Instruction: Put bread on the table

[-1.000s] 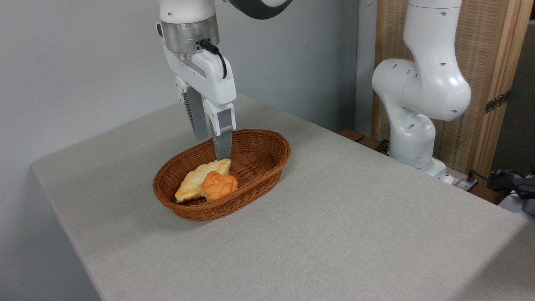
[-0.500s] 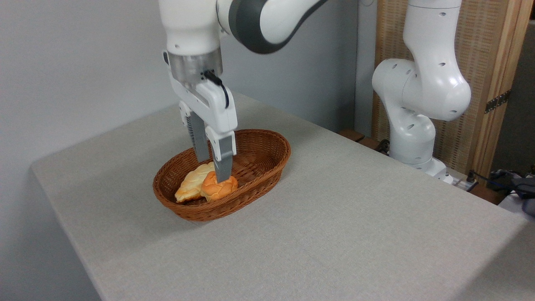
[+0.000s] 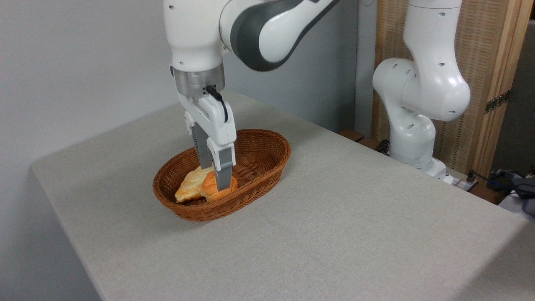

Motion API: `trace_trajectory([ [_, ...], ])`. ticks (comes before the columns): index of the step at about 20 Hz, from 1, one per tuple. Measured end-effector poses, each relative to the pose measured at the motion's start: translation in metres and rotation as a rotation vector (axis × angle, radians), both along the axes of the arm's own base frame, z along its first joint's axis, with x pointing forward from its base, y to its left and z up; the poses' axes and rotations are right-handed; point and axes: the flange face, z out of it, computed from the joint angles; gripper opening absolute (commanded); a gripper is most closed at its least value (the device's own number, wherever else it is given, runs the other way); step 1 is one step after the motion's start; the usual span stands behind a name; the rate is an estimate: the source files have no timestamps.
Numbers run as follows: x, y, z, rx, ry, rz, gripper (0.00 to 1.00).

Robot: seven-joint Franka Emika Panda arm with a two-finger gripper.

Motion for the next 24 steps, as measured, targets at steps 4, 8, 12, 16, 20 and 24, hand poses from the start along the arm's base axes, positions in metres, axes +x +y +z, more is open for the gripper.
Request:
trace_trajectory([
  [4,-0.003,-0.006,-0.009,0.002,0.006,-0.015,1.00],
  [8,-0.006,-0.010,-0.013,0.004,0.014,-0.023,1.00],
  [12,-0.008,-0.013,-0.017,0.006,0.021,-0.030,1.00],
  [16,-0.008,-0.013,-0.020,0.006,0.025,-0.031,1.00],
  [20,-0.006,-0.014,-0.021,0.005,0.017,-0.030,0.96],
  [24,-0.004,-0.014,-0.025,0.004,0.017,-0.030,0.68],
])
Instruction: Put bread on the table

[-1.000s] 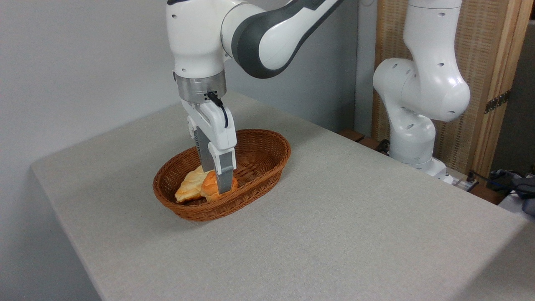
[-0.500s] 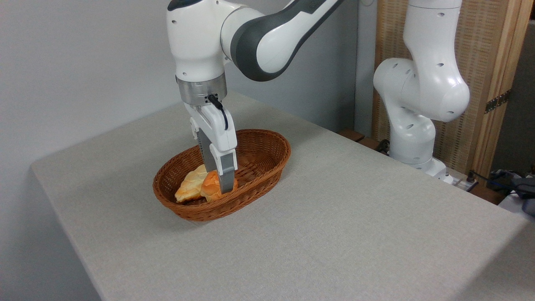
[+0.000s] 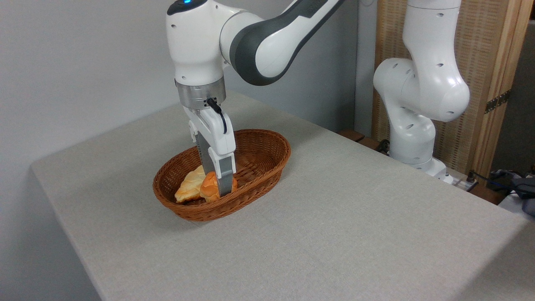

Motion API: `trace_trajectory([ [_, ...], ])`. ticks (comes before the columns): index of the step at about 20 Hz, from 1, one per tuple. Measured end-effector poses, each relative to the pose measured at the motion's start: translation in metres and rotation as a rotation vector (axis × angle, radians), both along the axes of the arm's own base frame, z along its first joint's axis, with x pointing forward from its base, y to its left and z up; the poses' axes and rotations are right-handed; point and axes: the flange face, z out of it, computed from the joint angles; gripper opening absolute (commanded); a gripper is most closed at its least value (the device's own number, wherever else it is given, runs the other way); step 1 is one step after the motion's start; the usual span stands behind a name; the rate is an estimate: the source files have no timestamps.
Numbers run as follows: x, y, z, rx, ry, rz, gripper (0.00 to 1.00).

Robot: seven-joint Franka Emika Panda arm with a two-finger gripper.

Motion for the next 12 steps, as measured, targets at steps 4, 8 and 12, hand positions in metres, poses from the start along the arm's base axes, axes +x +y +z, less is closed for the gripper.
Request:
trace_trajectory([
  [4,0.0003,0.0000,-0.0010,0.000,0.002,0.000,0.46],
  [8,0.0003,0.0000,-0.0010,0.000,0.002,0.000,0.46],
  [12,0.0003,0.0000,-0.0010,0.000,0.002,0.000,0.48],
])
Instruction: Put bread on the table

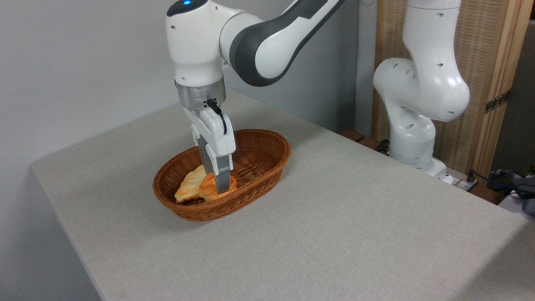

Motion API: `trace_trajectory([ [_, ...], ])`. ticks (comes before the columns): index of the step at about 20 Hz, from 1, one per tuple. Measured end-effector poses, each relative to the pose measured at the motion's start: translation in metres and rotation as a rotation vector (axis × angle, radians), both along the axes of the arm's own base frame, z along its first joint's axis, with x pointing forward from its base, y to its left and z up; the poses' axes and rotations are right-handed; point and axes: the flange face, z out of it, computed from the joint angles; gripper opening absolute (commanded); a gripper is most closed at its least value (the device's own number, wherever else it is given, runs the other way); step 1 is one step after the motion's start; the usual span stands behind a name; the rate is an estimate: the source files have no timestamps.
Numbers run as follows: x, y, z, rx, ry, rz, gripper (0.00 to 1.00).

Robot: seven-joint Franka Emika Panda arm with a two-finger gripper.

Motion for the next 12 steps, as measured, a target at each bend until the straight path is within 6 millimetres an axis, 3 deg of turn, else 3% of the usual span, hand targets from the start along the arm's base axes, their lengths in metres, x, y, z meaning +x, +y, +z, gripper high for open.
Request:
trace_trajectory([
  [7,0.000,0.000,0.002,-0.001,-0.004,0.000,0.52],
  [12,0.004,-0.001,0.018,-0.013,-0.034,0.030,0.56],
])
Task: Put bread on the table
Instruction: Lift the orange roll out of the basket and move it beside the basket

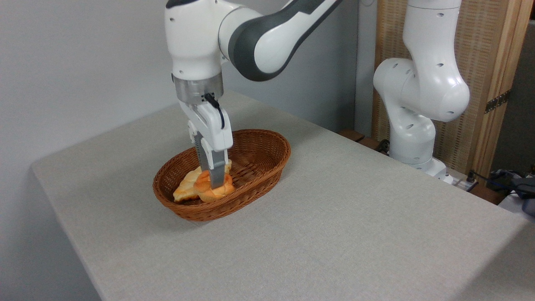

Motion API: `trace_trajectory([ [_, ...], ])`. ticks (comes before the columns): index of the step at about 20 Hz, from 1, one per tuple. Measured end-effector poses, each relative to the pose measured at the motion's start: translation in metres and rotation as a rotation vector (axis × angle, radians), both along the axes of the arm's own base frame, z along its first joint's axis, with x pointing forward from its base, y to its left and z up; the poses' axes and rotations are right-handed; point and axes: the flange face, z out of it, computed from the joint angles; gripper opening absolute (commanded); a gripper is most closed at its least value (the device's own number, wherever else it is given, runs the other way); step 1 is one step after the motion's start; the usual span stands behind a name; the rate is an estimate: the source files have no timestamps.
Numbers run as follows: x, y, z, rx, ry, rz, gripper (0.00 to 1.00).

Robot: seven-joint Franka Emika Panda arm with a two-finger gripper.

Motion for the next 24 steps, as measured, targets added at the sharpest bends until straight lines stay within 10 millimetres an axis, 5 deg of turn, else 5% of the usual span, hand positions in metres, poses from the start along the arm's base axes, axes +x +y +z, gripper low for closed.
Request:
trace_trajectory([
  [6,0.006,0.012,0.043,-0.051,-0.072,0.074,0.60],
  [9,0.010,0.037,0.051,-0.058,-0.086,0.121,0.64],
  [11,0.013,0.060,0.051,-0.062,-0.085,0.162,0.72],
  [14,0.017,0.091,0.048,-0.062,-0.079,0.214,1.00],
  [17,0.020,0.127,0.039,-0.016,-0.070,0.254,1.00],
  [24,0.026,0.142,0.016,0.027,-0.032,0.265,1.00],
])
